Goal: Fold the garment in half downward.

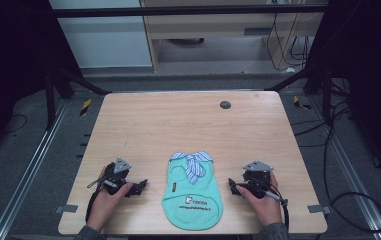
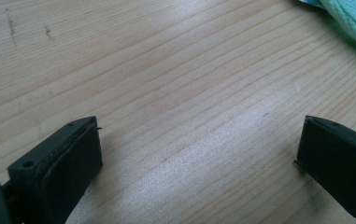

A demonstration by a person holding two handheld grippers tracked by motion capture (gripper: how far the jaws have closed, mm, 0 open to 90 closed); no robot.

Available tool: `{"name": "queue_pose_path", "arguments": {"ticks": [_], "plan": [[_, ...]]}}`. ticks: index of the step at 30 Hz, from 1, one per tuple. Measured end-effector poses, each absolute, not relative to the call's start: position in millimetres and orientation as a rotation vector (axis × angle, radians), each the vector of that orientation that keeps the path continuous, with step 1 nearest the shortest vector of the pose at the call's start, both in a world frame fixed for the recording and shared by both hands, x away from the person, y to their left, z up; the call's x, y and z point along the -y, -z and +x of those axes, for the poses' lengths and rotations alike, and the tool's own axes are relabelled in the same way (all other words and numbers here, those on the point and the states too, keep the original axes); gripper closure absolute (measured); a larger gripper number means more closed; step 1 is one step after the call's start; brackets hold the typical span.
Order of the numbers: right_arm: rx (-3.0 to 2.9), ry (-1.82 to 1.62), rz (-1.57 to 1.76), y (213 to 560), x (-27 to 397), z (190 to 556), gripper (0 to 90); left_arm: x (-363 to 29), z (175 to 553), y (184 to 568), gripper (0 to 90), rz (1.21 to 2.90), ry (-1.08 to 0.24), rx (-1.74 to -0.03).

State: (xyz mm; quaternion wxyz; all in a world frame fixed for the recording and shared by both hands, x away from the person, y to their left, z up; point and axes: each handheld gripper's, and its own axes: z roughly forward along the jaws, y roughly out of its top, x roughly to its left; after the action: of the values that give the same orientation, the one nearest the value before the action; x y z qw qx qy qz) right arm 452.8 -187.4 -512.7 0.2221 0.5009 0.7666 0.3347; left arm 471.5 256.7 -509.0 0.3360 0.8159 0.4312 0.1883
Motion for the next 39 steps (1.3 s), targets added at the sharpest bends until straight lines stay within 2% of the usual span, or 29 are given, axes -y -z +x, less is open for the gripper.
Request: {"name": "queue_pose_path", "arguments": {"ticks": [3, 5, 6, 8, 10, 14, 15, 16, 17, 19, 24, 28, 33, 39], "plan": [[-2.119, -0.925, 1.383, 512.7, 187.5, 452.9, 6.5, -255.8, 472.1, 508.0, 0.0, 2.135, -0.494, -1.13], [-2.12, -0.927, 1.382, 512.6, 187.5, 453.1, 7.3, -253.6, 472.9, 505.0, 5.8, 2.153, -0.481, -1.12], [-2.144, -0.938, 1.382, 510.1, 187.7, 453.0, 13.2, -252.7, 474.1, 502.2, 8.1, 2.151, -0.467, -1.121], [-2.163, -0.95, 1.379, 508.3, 188.3, 454.1, 15.7, -250.1, 478.4, 495.5, 8.7, 2.168, -0.46, -1.101], [-2.201, -0.971, 1.395, 503.3, 188.6, 457.8, 26.3, -247.9, 487.9, 487.5, 9.8, 2.175, -0.429, -1.093], [-2.304, -0.891, 1.336, 485.1, 177.2, 475.3, 31.9, -243.6, 506.6, 474.2, 19.7, 2.096, -0.35, -1.111], [-2.304, -0.891, 1.336, 485.1, 177.2, 475.3, 31.9, -242.1, 511.2, 470.7, 19.7, 2.08, -0.337, -1.114], [-2.329, -0.881, 1.309, 475.4, 171.1, 484.0, 35.5, -240.0, 515.9, 467.5, 21.2, 2.074, -0.337, -1.117], [-2.329, -0.881, 1.309, 475.4, 171.1, 484.0, 35.5, -237.5, 520.1, 464.4, 21.2, 2.082, -0.347, -1.119], [-2.352, -0.865, 1.285, 466.1, 164.2, 494.2, 41.8, -231.6, 526.3, 458.5, 22.8, 2.115, -0.376, -1.106], [-2.413, -0.853, 1.271, 453.5, 151.9, 511.5, 50.8, -212.8, 533.9, 440.8, 28.8, 2.178, -0.354, -1.071], [-2.426, -0.847, 1.262, 444.8, 142.8, 524.2, 61.1, -196.6, 541.4, 432.5, 36.8, 2.19, -0.347, -1.05], [-2.441, -0.88, 1.279, 444.7, 131.7, 531.9, 70.7, -174.6, 551.5, 431.9, 48.0, 2.213, -0.275, -1.031], [-2.469, -0.853, 1.304, 450.9, 115.5, 543.0, 71.7, -151.6, 564.0, 441.8, 52.8, 2.285, -0.234, -1.04]]}}
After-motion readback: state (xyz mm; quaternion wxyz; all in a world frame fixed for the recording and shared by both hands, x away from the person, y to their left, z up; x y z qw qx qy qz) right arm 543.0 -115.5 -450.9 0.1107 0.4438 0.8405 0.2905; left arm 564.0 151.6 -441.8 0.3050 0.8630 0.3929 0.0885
